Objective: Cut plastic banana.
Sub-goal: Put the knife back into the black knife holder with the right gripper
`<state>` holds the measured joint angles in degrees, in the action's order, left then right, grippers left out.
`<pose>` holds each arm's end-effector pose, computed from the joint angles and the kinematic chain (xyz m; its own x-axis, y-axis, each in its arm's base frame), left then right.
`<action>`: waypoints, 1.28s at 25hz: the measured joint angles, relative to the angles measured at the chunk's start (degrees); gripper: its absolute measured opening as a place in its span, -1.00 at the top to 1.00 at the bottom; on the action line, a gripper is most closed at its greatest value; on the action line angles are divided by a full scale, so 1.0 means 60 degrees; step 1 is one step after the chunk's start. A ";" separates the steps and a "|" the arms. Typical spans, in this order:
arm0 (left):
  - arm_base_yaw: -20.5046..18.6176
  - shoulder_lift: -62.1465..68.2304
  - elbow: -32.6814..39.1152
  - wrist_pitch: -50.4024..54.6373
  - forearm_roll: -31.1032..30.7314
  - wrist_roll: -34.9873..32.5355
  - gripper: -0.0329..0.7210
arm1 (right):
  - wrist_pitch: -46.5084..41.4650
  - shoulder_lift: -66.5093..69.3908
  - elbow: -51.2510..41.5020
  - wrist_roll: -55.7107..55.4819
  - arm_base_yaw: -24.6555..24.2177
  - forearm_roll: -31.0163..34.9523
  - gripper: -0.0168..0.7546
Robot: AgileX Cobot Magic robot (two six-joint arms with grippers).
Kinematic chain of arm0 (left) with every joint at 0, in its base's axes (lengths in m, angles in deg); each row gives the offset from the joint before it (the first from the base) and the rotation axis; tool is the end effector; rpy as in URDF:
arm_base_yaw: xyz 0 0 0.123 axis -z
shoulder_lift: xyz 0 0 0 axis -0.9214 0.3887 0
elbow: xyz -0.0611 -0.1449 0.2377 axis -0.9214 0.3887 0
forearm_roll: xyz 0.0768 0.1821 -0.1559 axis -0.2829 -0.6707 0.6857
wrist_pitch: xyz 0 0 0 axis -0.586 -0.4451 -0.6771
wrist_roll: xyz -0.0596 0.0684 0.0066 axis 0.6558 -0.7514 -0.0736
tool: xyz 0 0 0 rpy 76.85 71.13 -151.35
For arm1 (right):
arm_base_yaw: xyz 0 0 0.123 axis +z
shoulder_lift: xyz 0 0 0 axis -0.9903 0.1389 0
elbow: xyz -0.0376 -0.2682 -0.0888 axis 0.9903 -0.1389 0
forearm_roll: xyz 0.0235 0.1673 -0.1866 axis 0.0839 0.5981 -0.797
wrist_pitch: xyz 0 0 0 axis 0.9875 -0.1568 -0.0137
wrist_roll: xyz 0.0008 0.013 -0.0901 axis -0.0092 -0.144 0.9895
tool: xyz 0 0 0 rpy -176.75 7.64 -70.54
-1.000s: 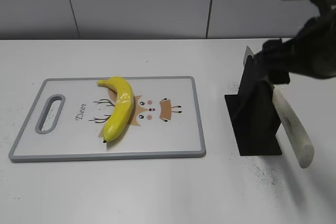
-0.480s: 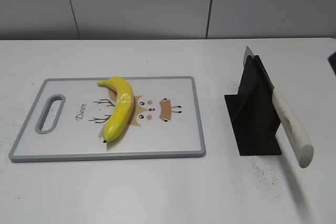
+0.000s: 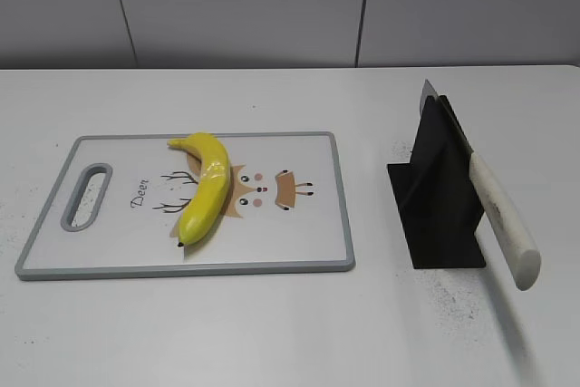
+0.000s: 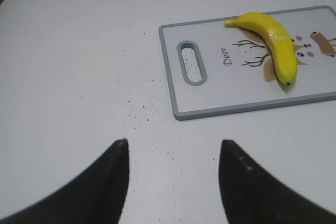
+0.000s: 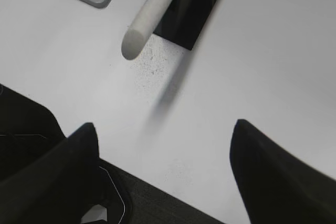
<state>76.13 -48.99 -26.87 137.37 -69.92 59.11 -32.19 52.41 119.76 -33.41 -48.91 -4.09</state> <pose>-0.0043 0.0028 0.2678 -0.4918 0.1259 -0.8616 0.1607 0.9856 0.0523 0.0559 0.0318 0.3014 -0.6407 -0.3400 -0.6884 -0.4803 0.8770 0.0139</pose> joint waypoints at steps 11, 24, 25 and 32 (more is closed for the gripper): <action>0.0000 0.0000 0.0000 0.0000 0.0017 0.0000 -0.39 | 0.0152 -0.3138 -0.1196 0.0000 0.0000 0.0283 -0.49; -0.0012 0.0000 0.0000 -0.0012 0.0021 0.0000 -0.38 | 0.0181 -0.4471 -0.1196 0.0003 -0.0975 0.0353 -0.41; -0.0012 0.0000 0.0000 -0.0012 0.0021 0.0000 -0.38 | 0.0181 -0.4471 -0.1196 0.0003 -0.1238 0.0353 -0.41; -0.0012 0.0000 0.0000 -0.0012 0.0021 0.0000 -0.38 | 0.0181 -0.4471 -0.1196 0.0003 -0.3275 0.0356 -0.40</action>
<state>76.06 -48.99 -26.87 137.30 -69.79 59.11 -31.10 25.58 112.59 -33.40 -68.56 -1.95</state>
